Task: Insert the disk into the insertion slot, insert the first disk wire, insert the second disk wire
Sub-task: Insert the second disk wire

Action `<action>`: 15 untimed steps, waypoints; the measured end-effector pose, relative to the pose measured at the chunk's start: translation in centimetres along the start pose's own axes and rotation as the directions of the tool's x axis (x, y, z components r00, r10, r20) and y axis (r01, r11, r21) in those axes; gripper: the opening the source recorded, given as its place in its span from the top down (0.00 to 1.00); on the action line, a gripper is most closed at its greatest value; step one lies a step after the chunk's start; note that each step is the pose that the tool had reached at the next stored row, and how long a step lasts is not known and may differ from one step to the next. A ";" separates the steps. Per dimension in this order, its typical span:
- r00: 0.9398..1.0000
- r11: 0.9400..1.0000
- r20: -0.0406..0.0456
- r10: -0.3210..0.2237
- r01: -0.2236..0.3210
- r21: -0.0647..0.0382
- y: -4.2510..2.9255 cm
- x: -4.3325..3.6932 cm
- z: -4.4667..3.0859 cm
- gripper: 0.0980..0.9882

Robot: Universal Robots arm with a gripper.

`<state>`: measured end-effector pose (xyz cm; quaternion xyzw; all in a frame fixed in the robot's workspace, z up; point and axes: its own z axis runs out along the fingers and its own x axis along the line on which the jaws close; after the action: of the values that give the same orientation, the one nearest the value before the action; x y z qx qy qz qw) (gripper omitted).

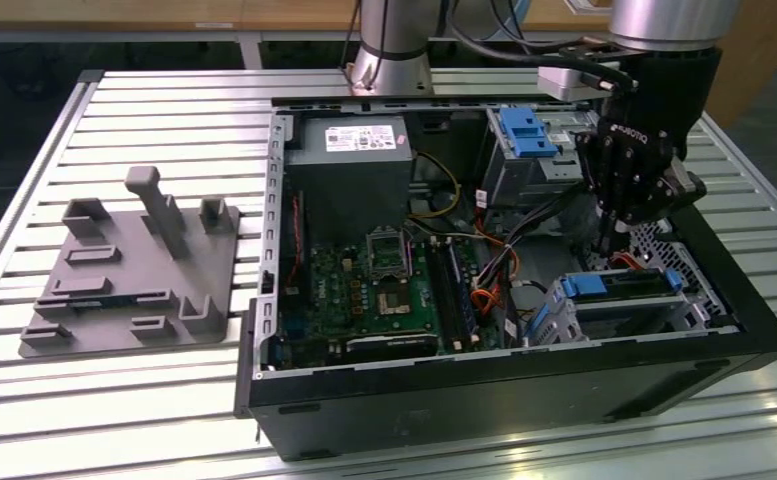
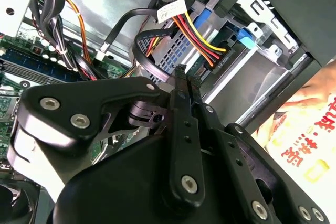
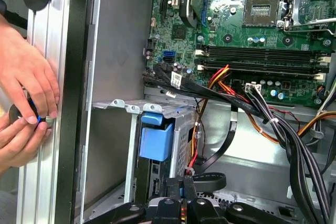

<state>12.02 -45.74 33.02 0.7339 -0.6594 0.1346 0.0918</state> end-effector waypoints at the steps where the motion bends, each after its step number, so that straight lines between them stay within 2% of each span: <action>1: 1.000 1.000 0.000 0.000 0.000 0.000 0.00 0.00 0.00 0.95; 5: 1.000 1.000 0.000 0.000 0.000 0.000 0.00 0.00 0.00 0.95; 7: 1.000 1.000 -0.004 -0.002 0.002 -0.005 -0.24 -0.01 0.01 0.95; 9: 1.000 1.000 -0.008 -0.005 0.004 -0.018 -0.44 0.01 0.02 0.95; 13: 1.000 0.999 -0.004 -0.015 0.015 -0.052 -1.02 0.06 0.07 0.95; 15: 1.000 0.998 -0.002 -0.020 0.020 -0.065 -1.43 0.10 0.10 0.95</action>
<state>13.46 -45.71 33.01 0.7368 -0.6561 0.1132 0.1177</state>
